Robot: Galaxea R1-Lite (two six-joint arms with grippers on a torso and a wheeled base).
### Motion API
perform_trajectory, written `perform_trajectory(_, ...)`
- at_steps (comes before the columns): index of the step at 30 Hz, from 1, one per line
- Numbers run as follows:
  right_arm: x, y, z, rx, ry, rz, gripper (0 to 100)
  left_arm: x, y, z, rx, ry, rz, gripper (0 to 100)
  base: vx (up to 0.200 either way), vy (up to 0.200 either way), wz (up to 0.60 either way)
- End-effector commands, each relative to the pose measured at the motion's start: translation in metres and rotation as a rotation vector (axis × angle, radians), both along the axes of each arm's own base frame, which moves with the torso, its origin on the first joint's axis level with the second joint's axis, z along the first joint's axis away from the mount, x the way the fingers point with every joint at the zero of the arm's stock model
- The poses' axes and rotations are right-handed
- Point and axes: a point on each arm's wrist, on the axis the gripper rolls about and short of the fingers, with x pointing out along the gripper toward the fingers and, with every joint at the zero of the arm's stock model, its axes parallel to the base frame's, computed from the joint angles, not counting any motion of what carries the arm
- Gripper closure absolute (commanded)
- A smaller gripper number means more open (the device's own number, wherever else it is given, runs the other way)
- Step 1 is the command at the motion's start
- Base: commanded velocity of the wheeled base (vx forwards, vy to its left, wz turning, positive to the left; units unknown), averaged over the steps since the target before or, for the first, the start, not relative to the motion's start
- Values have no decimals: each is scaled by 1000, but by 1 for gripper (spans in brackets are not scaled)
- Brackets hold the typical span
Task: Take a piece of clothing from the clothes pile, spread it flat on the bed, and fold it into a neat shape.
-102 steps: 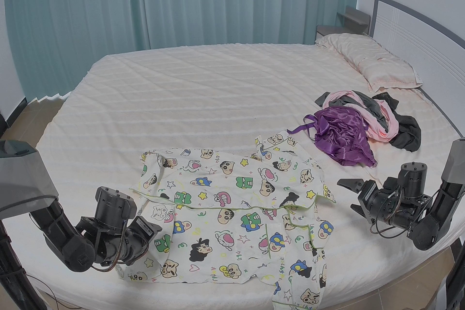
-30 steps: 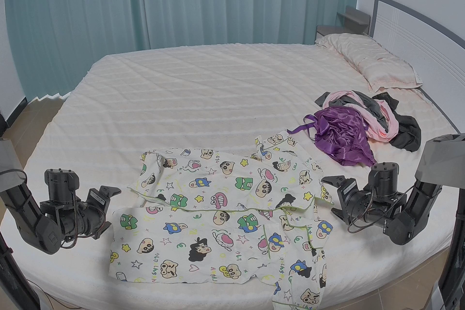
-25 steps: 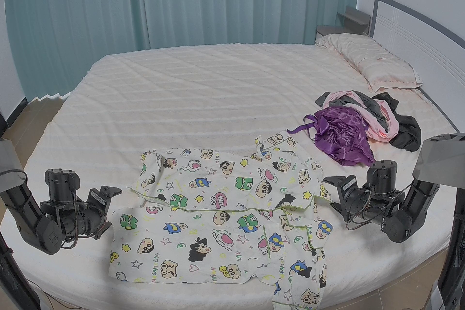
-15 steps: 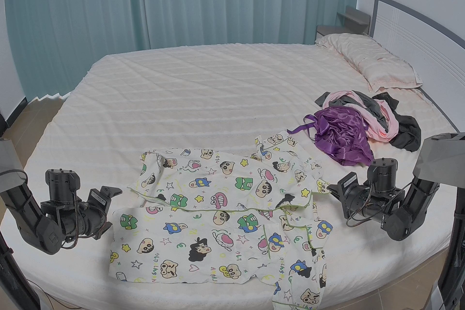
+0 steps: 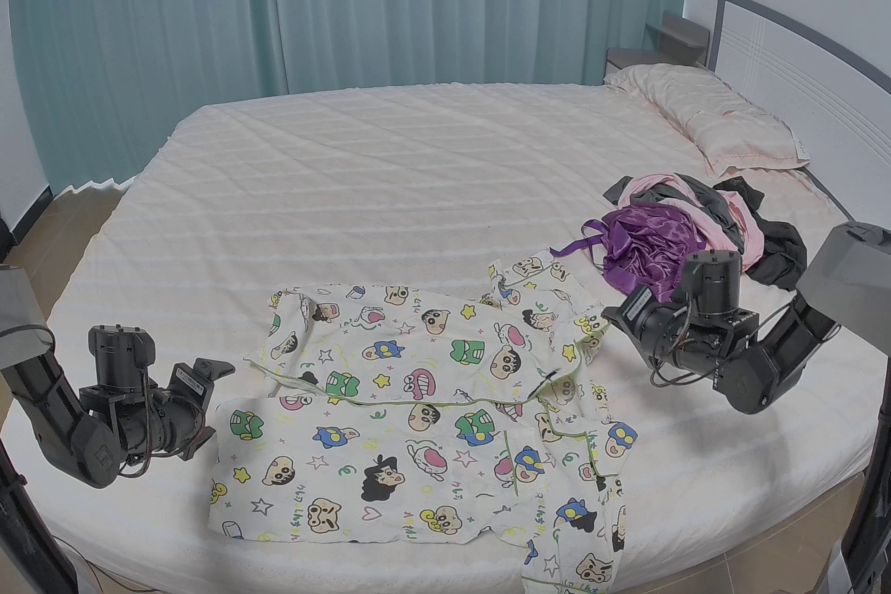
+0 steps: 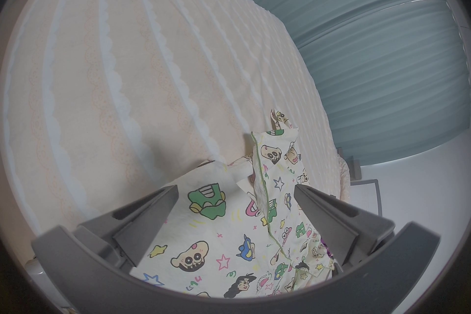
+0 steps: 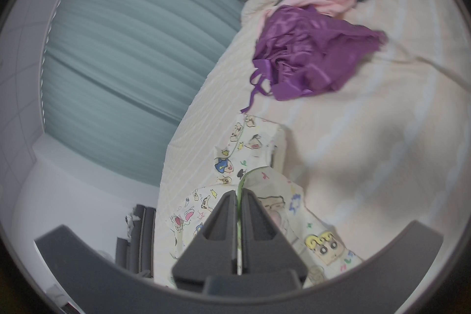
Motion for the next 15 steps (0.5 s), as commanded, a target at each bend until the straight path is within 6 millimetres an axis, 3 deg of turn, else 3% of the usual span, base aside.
perform_trajectory(1, 31, 24, 2, -122, -29, 82, 100, 1, 0, -3, 5, 12, 1, 0, 0, 0, 0)
perform_trajectory(6, 60, 36, -6, -208, 3, 81, 100, 1, -2, -4, 7, 14, -6, 0, 0, 0, 0)
perform_trajectory(10, 74, 43, -24, -266, 31, 96, 100, 1, -2, -5, 8, 17, -9, 0, 0, 0, 0)
perform_trajectory(15, 91, 45, -33, -292, 7, 73, 100, 1, -3, -5, 8, 18, -10, 0, 0, 0, 0)
